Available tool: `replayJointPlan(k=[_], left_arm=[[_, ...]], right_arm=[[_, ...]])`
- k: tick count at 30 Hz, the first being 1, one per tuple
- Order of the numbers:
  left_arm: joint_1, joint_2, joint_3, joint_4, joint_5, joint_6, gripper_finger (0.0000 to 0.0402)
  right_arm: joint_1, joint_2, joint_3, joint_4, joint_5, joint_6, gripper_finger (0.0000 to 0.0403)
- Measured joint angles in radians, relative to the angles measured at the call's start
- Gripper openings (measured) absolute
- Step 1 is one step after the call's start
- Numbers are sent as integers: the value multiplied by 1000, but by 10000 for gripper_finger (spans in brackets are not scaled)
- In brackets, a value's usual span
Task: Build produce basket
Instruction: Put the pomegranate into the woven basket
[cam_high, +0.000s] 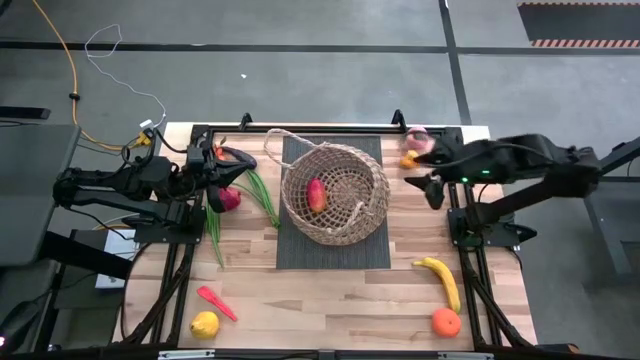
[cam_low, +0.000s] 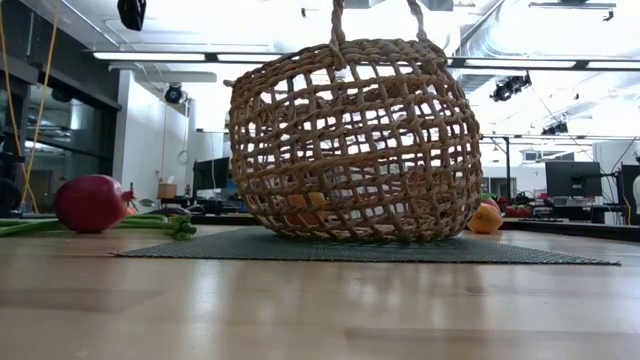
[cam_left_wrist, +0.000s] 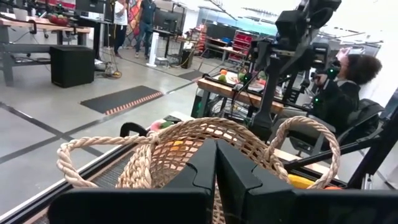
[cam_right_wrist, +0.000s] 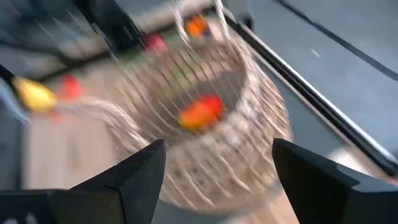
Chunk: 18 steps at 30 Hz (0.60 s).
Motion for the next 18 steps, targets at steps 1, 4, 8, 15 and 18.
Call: replayJointPlan(k=[1,4,8,15,18], left_arm=[[0,0,0,0,0,0,0],[0,0,0,0,-1,0,0],[0,0,0,0,-3,0,0],[0,0,0,34,12,-45,0],[0,0,0,68,53,-16,0]], right_arm=[[-4,-45,-55,81,0,-7,284],[-8,-145,-182,294,-5,-39,284],[-8,-225,-290,461,13,-96,284],[-8,-235,-370,611,19,-94,284],[-8,-213,-380,623,19,-93,284]])
